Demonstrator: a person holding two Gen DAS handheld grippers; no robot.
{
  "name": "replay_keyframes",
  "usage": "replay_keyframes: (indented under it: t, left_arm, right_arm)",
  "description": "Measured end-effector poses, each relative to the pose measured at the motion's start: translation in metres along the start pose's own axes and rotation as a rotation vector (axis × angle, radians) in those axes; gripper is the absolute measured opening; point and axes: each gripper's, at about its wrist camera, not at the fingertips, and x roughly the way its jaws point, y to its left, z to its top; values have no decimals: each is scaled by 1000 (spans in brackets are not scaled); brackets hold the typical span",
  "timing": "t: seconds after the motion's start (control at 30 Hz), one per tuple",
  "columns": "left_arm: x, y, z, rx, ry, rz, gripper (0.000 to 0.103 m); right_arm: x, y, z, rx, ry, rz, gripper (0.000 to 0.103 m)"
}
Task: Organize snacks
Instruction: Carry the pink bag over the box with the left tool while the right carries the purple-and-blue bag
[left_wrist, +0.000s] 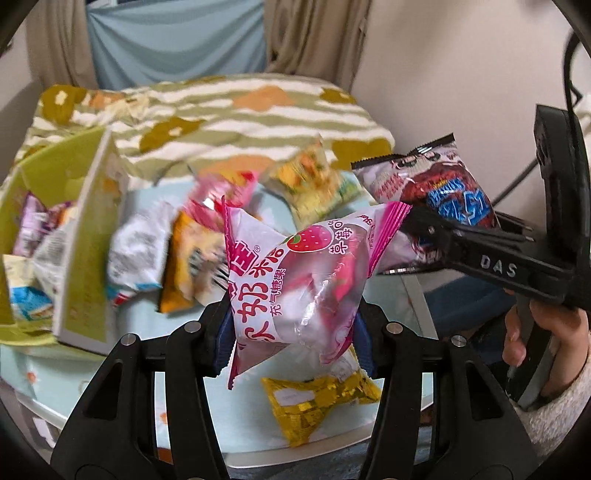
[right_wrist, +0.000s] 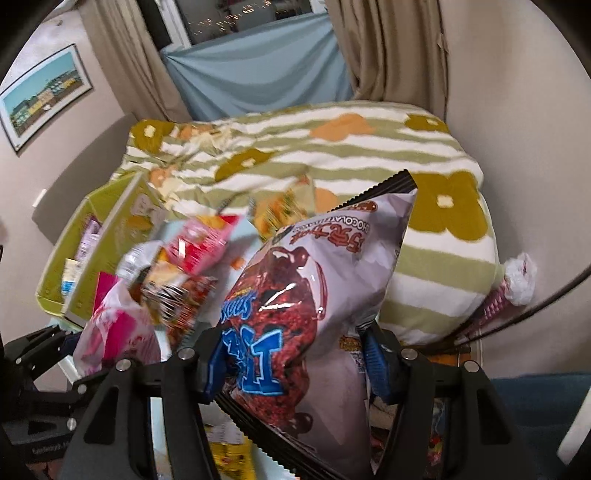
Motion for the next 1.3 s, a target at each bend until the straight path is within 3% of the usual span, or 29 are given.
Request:
replay_keyframes:
  t: [0.27, 0.57, 0.83, 1.13, 1.2, 1.23, 1.27, 1.3]
  left_arm:
    - [-44, 70, 22, -72, -89, 83, 52]
    - [-62, 197, 59, -111, -107, 162, 52]
    - [-29, 308, 97, -125, -63, 153, 52]
    - [38, 378, 135, -84, 26, 94, 52]
    - [48, 383, 137, -79, 43, 87, 55]
    - [51, 385, 138, -75, 51, 90, 68]
    - [54, 386, 138, -73, 56, 99, 88]
    - [54, 388, 136, -73, 49, 111, 97]
  right_arm:
    - [-6, 62, 33, -90, -56, 98, 57]
    - [29, 164, 79, -129, -85, 197, 57]
    - [83, 241, 111, -135, -56, 203, 57]
    - [140, 287, 130, -115, -4, 138, 57]
    - [147, 291, 129, -105, 9, 128, 57]
    - [150, 293, 129, -100, 15, 124, 57]
    - [153, 293, 129, -97, 20, 120, 57]
    - [155, 294, 128, -93, 26, 113, 57]
